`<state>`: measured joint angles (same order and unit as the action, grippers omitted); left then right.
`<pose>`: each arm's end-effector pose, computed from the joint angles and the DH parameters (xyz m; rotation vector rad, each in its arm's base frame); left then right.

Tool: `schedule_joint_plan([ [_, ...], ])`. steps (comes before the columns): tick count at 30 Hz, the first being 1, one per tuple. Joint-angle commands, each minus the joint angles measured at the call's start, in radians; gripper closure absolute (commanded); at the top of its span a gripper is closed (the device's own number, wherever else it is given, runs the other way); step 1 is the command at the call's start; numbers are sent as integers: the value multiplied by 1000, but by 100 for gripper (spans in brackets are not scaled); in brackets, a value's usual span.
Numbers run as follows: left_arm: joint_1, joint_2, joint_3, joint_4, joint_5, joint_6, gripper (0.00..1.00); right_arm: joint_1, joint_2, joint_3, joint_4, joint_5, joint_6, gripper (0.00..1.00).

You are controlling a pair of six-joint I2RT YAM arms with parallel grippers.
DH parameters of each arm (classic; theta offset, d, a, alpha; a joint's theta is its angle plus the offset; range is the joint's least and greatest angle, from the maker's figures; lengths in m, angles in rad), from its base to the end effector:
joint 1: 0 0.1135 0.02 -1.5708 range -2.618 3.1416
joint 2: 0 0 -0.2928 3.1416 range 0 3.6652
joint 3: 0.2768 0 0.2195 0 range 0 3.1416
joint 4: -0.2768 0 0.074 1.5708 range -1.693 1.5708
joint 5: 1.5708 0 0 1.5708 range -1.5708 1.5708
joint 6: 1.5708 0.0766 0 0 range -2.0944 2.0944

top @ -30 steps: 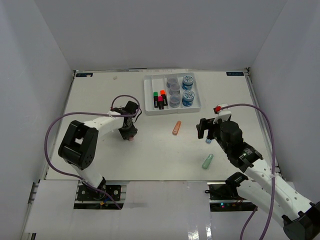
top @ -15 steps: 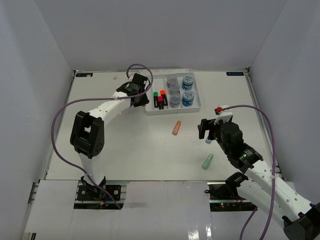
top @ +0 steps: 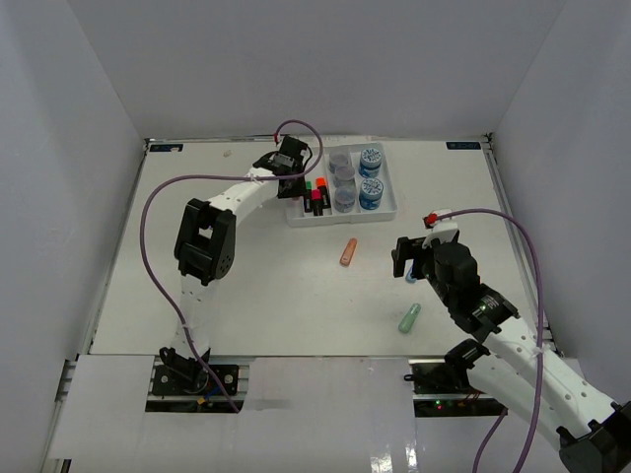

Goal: Sort the stationery into containers
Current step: Place the stationery in the storage box, then pick up the stationery from the center of the board.

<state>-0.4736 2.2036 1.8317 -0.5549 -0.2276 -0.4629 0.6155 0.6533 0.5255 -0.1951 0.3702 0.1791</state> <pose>0.4537 -0.2131 0.2099 -0.0808 2.4665 -0.1198 0.1323 0.0596 0.2779 -0.1578 1.8691 0.1968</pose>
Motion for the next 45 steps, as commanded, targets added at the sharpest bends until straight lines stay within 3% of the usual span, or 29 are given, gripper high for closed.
schedule_joint_plan([
  [1,4,-38,44,-26,-6,4,58,-2,-9,25,-1,12,20,9],
  [4,6,-44,40,-33,-15,6,52,-2,6,28,0,-4,29,9],
  [9,6,-48,34,-34,11,10,33,-2,20,37,-7,-22,39,9],
  [12,6,-54,31,-43,17,10,27,-2,16,38,-15,-20,40,9],
  [19,-34,-186,-41,-42,111,-10,23,-2,-18,27,-24,4,49,9],
  [27,-258,-292,-210,-40,22,-100,21,-3,-32,22,-26,13,63,10],
  [35,-393,-176,-203,-46,-75,-132,21,-2,-69,21,-47,16,72,9],
  [45,-424,-47,-150,-33,-49,-97,27,-3,-113,1,-81,30,82,10],
])
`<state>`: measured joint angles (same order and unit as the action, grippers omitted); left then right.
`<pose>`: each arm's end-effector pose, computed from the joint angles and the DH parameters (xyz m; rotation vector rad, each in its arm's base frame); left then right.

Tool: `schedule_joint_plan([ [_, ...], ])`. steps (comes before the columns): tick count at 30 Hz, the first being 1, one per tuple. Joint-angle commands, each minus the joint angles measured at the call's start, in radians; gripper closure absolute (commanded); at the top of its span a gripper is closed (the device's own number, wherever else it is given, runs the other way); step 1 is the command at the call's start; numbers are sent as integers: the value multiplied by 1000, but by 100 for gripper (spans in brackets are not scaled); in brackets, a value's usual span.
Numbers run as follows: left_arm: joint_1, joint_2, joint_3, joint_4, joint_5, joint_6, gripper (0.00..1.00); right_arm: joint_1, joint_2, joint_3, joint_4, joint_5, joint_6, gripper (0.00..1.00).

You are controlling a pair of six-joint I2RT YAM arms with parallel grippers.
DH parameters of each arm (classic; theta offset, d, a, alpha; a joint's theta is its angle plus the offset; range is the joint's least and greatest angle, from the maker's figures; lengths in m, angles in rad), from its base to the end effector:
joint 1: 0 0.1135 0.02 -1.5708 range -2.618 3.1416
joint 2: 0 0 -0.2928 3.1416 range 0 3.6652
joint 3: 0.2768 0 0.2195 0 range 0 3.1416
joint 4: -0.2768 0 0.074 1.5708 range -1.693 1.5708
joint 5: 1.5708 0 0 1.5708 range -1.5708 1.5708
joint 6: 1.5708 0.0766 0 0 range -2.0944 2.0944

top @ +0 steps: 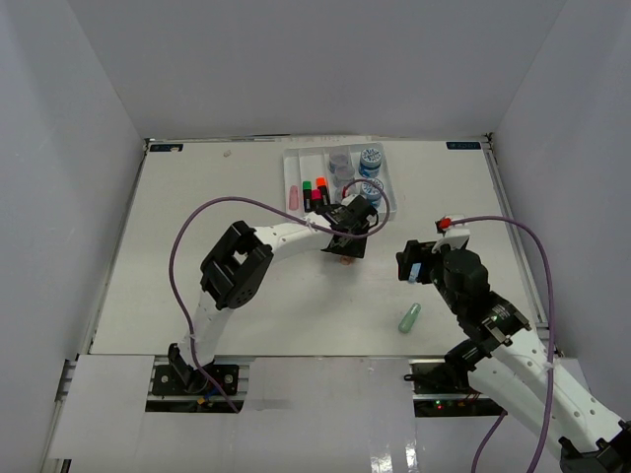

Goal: Sort the stationery into containers
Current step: Pick up the stationery from the center of the board, then place the stationery in the storage box.

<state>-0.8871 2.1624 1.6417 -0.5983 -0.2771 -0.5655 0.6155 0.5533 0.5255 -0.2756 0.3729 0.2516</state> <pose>0.3073 -0.3440 0.1707 0.3367 2.6006 -0.1268 0.1160 0.0478 0.2780 -0.0822 1.8585 0.2534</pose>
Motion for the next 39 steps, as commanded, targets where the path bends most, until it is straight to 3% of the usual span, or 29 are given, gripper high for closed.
schedule_joint_plan([
  [1,-12,-4,38,11,3,6,28,-2,-15,1,-1,27,11,10],
  [4,-13,2,24,14,3,6,32,-2,-16,1,-2,29,11,10],
  [14,-16,-111,-75,15,-17,-8,65,-3,8,5,1,32,6,10],
  [18,-15,-180,-117,15,-31,-17,70,-2,25,10,-1,31,0,10],
  [24,30,-271,-131,-15,-31,-7,70,-2,33,10,7,24,-12,10],
  [29,171,-286,-44,-47,-48,48,70,-3,48,8,18,18,-21,10],
  [33,302,-230,74,-44,-42,87,69,-3,56,5,22,18,-31,10],
  [39,375,-78,277,-34,-59,134,68,-2,79,-1,42,18,-38,10],
])
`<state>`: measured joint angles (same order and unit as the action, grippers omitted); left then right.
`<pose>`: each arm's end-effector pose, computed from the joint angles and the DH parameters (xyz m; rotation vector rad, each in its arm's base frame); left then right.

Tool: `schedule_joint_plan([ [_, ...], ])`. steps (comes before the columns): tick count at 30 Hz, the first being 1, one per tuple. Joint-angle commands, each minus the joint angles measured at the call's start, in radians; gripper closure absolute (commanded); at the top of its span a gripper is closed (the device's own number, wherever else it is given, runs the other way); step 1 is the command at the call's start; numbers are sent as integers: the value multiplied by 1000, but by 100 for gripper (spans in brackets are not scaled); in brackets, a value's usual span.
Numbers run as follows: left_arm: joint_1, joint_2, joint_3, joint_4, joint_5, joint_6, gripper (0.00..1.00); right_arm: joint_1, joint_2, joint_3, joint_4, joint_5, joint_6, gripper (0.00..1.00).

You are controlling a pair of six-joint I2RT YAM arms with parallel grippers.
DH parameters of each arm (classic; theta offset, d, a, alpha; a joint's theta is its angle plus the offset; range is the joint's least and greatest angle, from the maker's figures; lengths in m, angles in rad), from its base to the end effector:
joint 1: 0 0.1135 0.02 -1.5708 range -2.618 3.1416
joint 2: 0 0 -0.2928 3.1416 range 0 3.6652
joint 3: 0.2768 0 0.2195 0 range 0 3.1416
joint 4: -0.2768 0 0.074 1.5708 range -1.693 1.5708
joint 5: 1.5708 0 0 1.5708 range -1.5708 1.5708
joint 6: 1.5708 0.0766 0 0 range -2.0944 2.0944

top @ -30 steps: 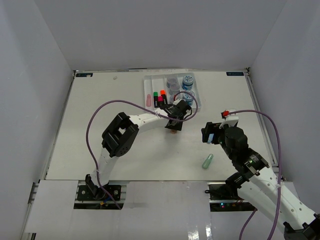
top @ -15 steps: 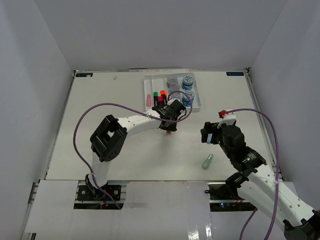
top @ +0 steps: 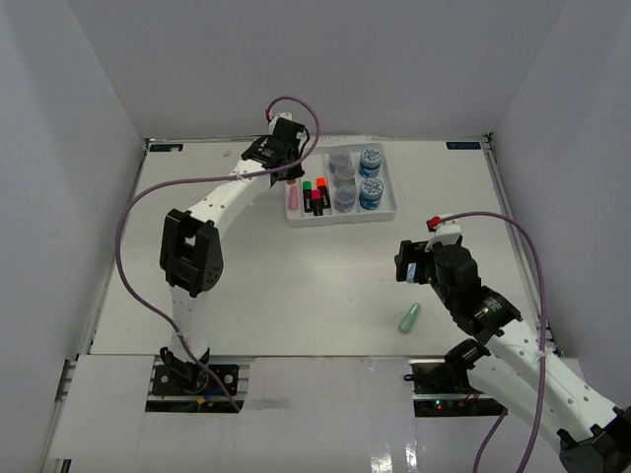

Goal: Sort the stationery into containers
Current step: Place the stationery in the storage box.

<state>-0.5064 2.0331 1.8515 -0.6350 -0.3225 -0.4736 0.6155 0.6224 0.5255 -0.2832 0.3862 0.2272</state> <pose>0.4224 -0.2065 0.2895 -0.1119 2.3335 -0.1000 0.1250 0.0530 0.2697 -0.1202 1.9224 0.1883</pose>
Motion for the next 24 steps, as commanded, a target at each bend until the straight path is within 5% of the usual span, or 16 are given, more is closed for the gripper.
schedule_joint_plan([
  [1,8,88,104,14,-9,53,68,-3,19,-1,52,2,-15,10],
  [8,66,232,241,61,-1,92,66,-3,31,1,52,-30,-15,10],
  [24,100,319,247,242,112,125,60,-2,28,-4,49,-67,-8,10],
])
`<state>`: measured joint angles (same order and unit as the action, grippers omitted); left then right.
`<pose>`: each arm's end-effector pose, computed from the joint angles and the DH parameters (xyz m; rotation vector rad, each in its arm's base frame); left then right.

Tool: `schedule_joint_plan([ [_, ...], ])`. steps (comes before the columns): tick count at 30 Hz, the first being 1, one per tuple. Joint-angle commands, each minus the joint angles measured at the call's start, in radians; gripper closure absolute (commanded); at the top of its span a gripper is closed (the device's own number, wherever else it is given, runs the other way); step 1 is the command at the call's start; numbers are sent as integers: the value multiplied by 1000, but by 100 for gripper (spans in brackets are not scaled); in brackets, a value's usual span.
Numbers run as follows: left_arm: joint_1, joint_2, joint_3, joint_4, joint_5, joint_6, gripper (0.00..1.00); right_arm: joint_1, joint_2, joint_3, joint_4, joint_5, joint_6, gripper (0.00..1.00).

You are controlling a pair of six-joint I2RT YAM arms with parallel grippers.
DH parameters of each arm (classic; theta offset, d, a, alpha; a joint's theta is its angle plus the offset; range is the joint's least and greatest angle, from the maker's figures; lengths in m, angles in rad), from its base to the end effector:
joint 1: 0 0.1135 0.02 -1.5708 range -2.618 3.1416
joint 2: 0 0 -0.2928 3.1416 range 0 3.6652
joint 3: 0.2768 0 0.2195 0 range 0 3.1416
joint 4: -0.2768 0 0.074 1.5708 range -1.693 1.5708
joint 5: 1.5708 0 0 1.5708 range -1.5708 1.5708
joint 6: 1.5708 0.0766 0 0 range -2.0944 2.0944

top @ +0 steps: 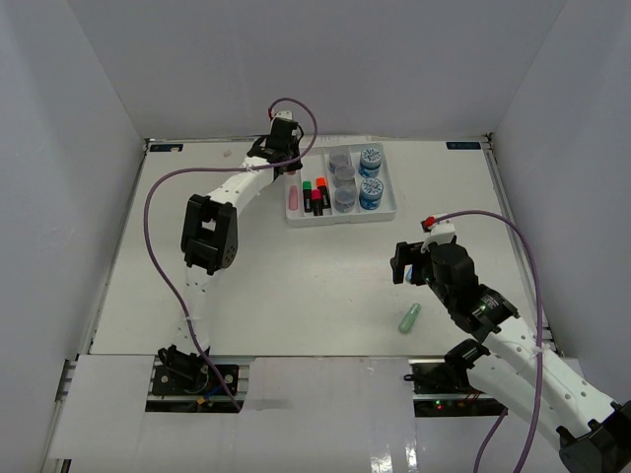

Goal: Sort the stationery into containers
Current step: Place the stationery in the storage box.

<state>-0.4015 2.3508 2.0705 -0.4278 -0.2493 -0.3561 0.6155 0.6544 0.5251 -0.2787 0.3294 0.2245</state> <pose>0.5210 -0.2007 0.2245 -0.0787 2.2542 -0.1211 0.1280 0.0602 0.2659 -0.1699 1.9551 0.2267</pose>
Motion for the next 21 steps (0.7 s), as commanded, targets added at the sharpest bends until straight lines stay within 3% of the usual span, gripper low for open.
schedule_joint_plan([
  [1,-5,4,27,35,42,5,59,-2,-1,-2,44,-12,-5,10],
  [14,-3,8,19,37,41,0,41,-2,1,-14,38,2,16,10],
  [18,-2,-45,-22,37,56,-1,37,-2,36,-14,1,107,65,10],
  [21,-2,-169,-91,29,70,-1,32,-11,112,7,-46,149,110,10],
])
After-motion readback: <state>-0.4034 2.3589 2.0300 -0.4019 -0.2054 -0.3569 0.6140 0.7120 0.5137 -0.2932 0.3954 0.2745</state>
